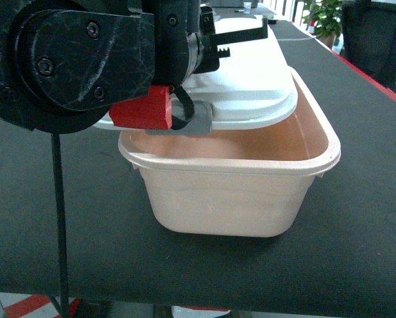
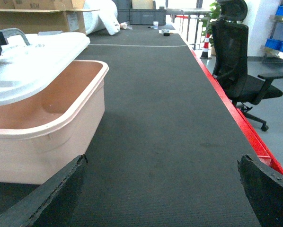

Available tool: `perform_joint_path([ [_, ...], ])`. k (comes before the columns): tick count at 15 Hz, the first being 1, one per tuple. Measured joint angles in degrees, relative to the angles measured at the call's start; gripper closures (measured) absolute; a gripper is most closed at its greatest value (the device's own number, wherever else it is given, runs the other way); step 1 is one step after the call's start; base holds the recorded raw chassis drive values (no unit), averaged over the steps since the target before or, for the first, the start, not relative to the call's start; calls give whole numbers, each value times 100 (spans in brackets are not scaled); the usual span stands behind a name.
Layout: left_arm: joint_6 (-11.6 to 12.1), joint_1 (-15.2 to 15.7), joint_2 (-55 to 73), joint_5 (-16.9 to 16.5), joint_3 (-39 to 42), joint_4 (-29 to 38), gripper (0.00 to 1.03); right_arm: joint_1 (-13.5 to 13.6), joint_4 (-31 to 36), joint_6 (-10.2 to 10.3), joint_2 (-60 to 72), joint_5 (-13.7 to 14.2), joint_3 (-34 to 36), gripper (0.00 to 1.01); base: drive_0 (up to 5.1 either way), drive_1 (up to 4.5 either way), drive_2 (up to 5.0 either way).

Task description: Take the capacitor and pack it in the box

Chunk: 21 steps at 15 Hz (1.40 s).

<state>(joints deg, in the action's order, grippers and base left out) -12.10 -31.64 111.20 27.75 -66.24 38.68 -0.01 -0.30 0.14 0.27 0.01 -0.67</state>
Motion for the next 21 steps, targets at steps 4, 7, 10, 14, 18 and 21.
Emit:
perform_joint_path([
  [4, -157, -227, 37, 44, -188, -166, 101, 0, 0, 2, 0, -2, 0, 3, 0, 0, 0],
  [7, -269, -382, 164, 42, -232, -422, 101, 0, 0, 2, 0, -2, 0, 3, 0, 0, 0],
  [10, -295, -457, 181, 61, -232, -437, 101, 0, 0, 2, 0, -2, 0, 3, 0, 0, 0],
  [14, -361, -494, 284, 122, -199, -533, 101, 0, 0, 2, 0, -2, 0, 3, 0, 0, 0],
  [18, -424, -542, 365, 92, -195, -472, 101, 0, -2, 2, 0, -2, 0, 3, 0, 0, 0],
  [21, -450, -546, 374, 109, -201, -426, 85, 0, 0, 2, 0, -2, 0, 3, 0, 0, 0],
])
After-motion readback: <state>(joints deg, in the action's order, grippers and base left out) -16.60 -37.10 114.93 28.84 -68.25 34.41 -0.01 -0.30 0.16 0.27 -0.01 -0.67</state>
